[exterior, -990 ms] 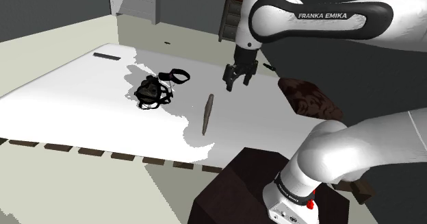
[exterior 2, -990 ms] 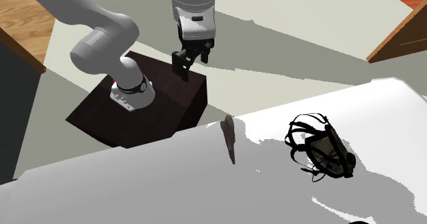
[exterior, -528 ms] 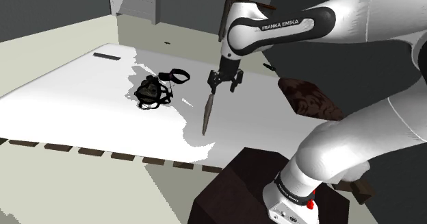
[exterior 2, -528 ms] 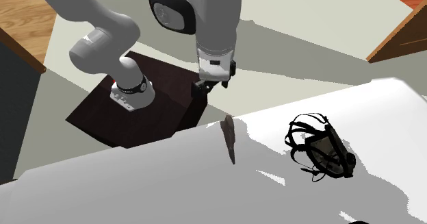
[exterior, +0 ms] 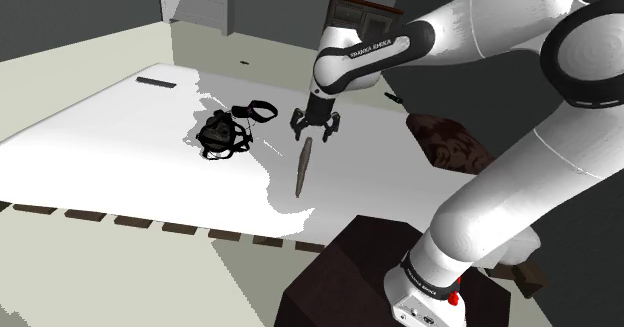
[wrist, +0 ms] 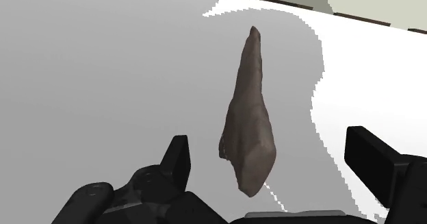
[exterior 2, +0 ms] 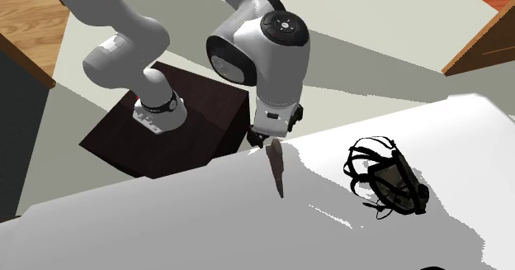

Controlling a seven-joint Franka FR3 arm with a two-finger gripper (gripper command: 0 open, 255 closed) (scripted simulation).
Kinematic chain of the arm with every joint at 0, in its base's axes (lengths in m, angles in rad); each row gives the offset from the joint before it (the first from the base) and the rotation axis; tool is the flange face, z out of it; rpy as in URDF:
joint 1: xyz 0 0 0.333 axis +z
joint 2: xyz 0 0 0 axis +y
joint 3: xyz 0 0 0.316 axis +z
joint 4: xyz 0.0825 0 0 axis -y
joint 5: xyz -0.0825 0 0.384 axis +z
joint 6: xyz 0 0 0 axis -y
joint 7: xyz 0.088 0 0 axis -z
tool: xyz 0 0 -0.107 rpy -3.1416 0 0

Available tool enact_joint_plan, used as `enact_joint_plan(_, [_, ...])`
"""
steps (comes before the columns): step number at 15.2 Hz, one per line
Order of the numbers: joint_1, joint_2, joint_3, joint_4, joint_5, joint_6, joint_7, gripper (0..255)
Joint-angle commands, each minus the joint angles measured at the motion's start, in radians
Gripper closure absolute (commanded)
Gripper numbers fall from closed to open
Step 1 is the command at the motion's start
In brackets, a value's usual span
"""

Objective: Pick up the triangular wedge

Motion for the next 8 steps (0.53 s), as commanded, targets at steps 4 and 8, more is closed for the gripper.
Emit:
enact_joint_plan(4, [-0.001,0.040,0.001,-0.033,0.000,0.075,0.002,0])
enact_joint_plan(8, [-0.001,0.053,0.001,-0.043,0.000,0.097,0.002,255])
